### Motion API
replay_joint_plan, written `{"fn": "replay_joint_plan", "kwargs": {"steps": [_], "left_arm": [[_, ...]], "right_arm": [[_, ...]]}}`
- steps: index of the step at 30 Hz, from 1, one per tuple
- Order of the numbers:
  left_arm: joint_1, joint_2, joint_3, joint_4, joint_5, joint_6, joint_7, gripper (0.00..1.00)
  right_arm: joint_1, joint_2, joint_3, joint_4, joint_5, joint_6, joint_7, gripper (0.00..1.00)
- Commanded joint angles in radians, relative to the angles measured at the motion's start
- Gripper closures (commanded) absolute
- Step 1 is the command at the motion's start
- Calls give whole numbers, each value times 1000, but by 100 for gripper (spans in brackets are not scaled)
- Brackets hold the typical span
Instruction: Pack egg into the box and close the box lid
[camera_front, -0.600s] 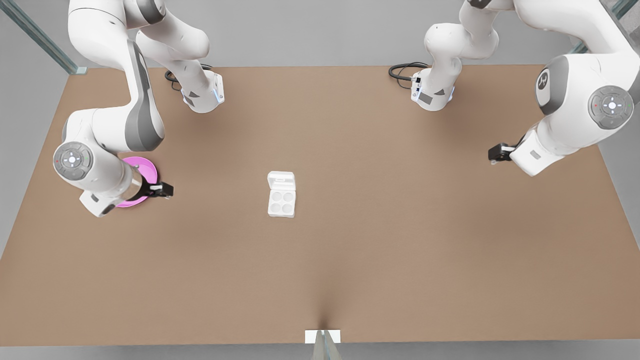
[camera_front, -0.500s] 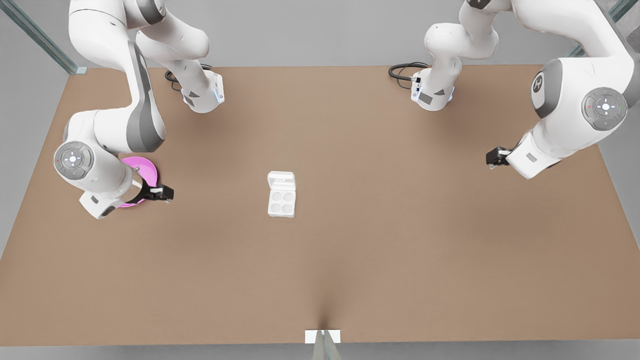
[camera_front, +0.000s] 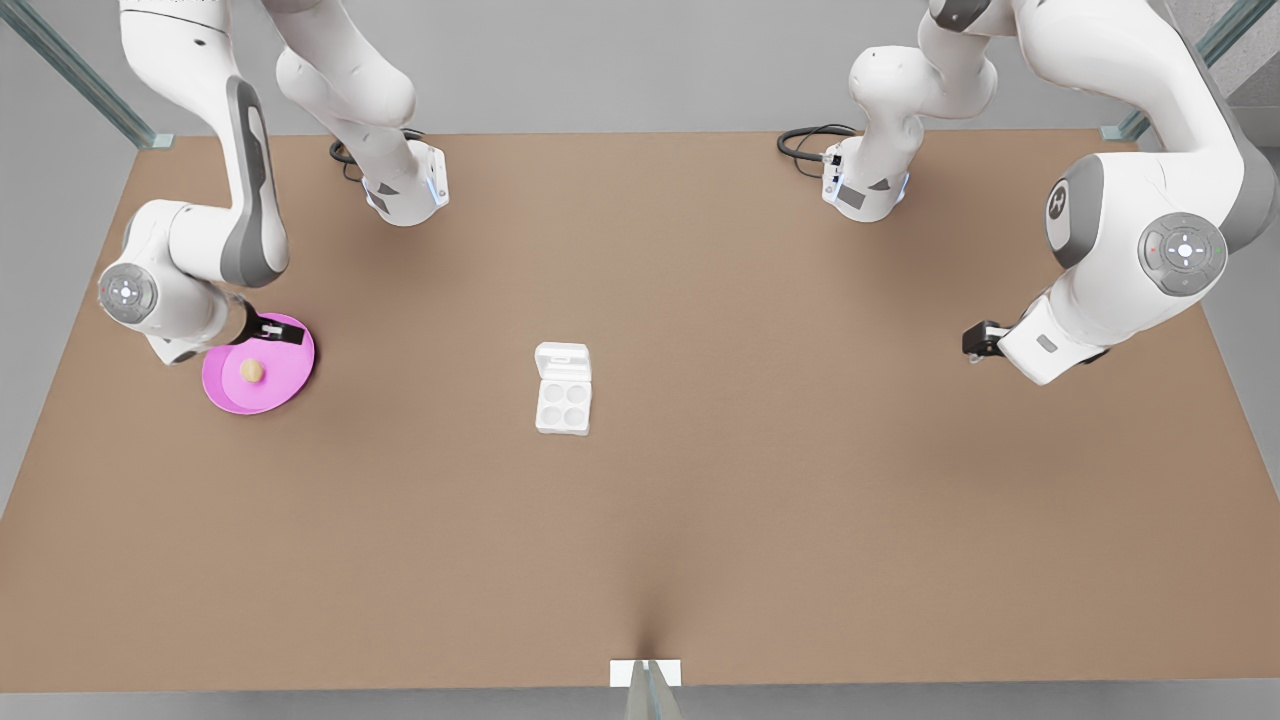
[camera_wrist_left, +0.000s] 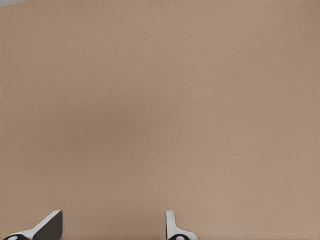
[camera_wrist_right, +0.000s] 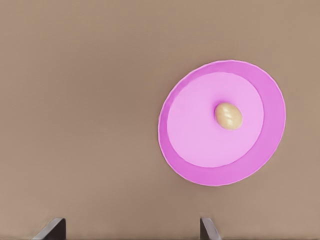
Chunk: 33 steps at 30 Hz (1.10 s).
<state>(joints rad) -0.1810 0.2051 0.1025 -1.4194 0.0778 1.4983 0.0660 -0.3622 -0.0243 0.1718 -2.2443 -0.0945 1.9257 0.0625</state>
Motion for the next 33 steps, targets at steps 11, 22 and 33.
{"fn": "replay_joint_plan", "kwargs": {"steps": [11, 22, 33], "left_arm": [[0, 0, 0, 0, 0, 8, 14, 0], [-2, 2, 0, -1, -3, 8, 14, 0], [0, 8, 0, -1, -3, 8, 14, 0]], "right_arm": [[-109, 267, -5, 114, 6, 518, -1171, 0], [-178, 448, -8, 184, 4, 526, -1230, 0], [-208, 429, -5, 109, 4, 519, -1144, 0]]}}
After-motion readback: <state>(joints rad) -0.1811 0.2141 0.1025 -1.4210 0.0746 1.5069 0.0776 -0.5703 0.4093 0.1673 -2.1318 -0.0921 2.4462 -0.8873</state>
